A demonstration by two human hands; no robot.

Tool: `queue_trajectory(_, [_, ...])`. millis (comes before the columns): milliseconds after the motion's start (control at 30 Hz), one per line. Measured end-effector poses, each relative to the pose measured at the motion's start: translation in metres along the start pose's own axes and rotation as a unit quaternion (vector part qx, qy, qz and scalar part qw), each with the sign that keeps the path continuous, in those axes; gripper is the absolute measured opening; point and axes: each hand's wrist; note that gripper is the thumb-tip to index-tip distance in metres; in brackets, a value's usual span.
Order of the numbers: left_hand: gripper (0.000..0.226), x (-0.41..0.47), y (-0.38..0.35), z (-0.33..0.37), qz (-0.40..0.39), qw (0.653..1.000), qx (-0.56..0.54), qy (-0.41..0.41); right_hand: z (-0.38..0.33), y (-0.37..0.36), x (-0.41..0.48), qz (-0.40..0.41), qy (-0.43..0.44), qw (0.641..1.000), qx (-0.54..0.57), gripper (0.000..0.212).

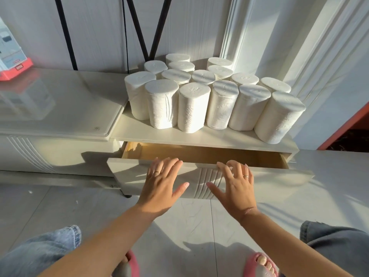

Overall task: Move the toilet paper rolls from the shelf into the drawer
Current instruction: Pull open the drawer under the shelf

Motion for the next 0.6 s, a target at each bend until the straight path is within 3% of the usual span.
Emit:
queue_trajectory(333, [0.028,0.009,0.039,-0.001,-0.109,0.975,-0.153,0.118,0.001,0.029,0.011,-0.089,-0.007,0.990,0.108,0.030])
queue_trajectory(600, [0.026,-0.038,0.048,-0.001,-0.157,0.962,-0.203,0.088,-0.008,0.045,-0.040,-0.091,0.020,0.982,0.167,0.024])
Point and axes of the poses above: each hand's wrist, its own x-axis towards the middle knuckle, its own y-axis out of the back of the hand, z = x × y, and after that the axes turned 10 degrees about y, right-handed
